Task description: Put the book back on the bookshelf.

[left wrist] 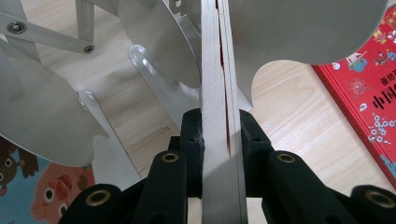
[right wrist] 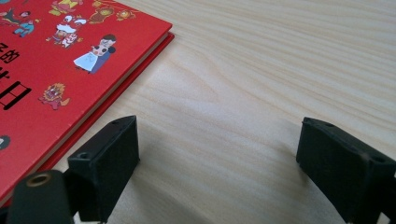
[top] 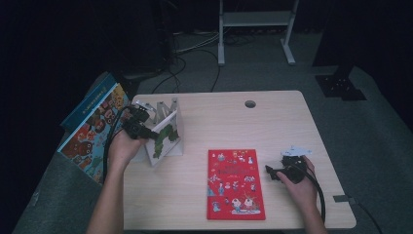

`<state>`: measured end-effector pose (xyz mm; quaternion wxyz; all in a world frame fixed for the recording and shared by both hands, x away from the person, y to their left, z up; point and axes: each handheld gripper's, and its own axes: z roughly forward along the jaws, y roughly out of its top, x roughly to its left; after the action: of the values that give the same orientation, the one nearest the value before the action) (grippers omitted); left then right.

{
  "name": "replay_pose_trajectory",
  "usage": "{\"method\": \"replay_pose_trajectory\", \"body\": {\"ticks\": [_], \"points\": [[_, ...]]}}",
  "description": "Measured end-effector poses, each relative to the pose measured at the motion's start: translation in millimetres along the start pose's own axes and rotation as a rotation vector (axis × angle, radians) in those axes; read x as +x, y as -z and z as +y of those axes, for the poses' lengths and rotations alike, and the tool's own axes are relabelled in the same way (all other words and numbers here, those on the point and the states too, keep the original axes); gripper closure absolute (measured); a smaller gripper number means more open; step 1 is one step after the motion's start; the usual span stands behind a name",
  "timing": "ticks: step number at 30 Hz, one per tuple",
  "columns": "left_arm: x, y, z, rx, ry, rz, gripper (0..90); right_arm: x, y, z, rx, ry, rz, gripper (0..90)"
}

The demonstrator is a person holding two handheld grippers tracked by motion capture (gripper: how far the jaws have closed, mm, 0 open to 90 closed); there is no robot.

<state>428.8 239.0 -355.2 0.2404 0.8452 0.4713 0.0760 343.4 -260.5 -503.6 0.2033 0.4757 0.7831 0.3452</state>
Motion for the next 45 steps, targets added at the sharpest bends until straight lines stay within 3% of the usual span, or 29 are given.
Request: {"method": "replay_pose_trajectory", "body": {"ticks": [17,24,29,30,38,45], "points": [[-3.5,-14.5,-7.0,0.061,-0.023,0.035,75.1,0.0,0.1,0.0,0.000,0.000,0.000,12.3],[-7.3,-19.3,-2.7,0.064,-0.029,0.058,74.7,0.1,0.0,0.0,0.000,-0.001,-0.001,12.3],[-5.6,-19.0,-5.8,0.052,-0.031,0.040,73.5,0.1,0.0,0.0,-0.001,0.000,-0.001,12.3],[-6.1,-18.5,-7.1,0.045,-0.030,0.023,72.8,0.1,0.0,0.0,0.000,-0.001,-0.001,12.3],[-8.8,3.4,-21.7,0.013,-0.057,0.001,62.5,0.1,0.0,0.0,-0.001,0.000,0.000,12.3],[-7.4,16.7,-40.6,0.000,-0.061,0.013,61.3,0.1,0.1,0.0,-0.001,0.000,-0.001,12.4]]}}
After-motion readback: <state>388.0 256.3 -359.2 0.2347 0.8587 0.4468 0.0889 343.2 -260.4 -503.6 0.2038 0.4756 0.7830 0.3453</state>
